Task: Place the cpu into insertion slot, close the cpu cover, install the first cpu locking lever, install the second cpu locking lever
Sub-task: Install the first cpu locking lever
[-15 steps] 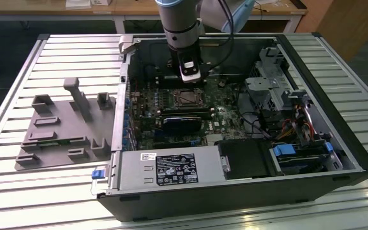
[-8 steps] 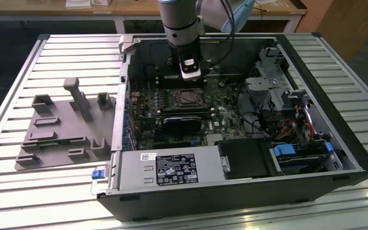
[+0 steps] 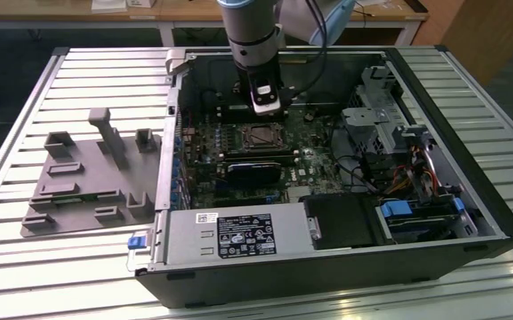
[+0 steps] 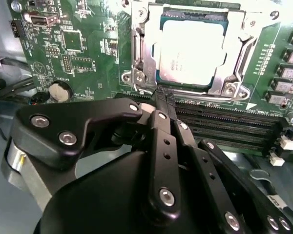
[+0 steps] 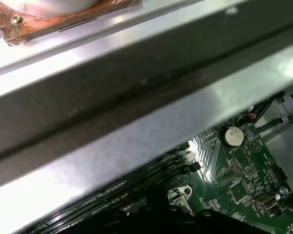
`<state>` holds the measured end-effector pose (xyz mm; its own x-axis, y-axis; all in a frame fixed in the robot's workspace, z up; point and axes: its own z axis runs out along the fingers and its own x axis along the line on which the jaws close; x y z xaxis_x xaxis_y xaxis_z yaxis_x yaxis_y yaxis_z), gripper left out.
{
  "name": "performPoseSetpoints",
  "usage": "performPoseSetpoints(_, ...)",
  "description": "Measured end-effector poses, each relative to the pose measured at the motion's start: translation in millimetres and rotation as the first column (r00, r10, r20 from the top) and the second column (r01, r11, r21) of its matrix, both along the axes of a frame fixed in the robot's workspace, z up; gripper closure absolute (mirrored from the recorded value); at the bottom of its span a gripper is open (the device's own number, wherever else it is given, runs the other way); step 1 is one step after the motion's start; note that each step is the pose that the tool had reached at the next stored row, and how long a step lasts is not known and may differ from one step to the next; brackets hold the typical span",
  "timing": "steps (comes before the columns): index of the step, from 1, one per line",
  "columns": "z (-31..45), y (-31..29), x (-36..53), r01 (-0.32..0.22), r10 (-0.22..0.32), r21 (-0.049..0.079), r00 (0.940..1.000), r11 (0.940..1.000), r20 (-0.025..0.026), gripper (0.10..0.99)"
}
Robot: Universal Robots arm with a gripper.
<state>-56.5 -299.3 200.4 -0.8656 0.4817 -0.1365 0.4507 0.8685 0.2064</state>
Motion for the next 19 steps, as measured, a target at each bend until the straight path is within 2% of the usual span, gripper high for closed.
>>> performPoseSetpoints(8, -6.7, -1.4, -0.1, 0.000, 0.000, 0.010, 1.0000, 1.0000, 0.0002, 0.984)
performPoseSetpoints(11, -8.1, -1.5, 0.0, 0.000, 0.000, 0.021, 1.0000, 0.9998, 0.0005, 0.984)
performPoseSetpoints(15, -7.8, -1.6, -0.1, 0.000, 0.000, 0.023, 1.0000, 0.9997, 0.0004, 0.984)
performPoseSetpoints(19, -3.4, -1.6, 0.0, 0.000, 0.000, 0.023, 1.0000, 0.9997, 0.0005, 0.984)
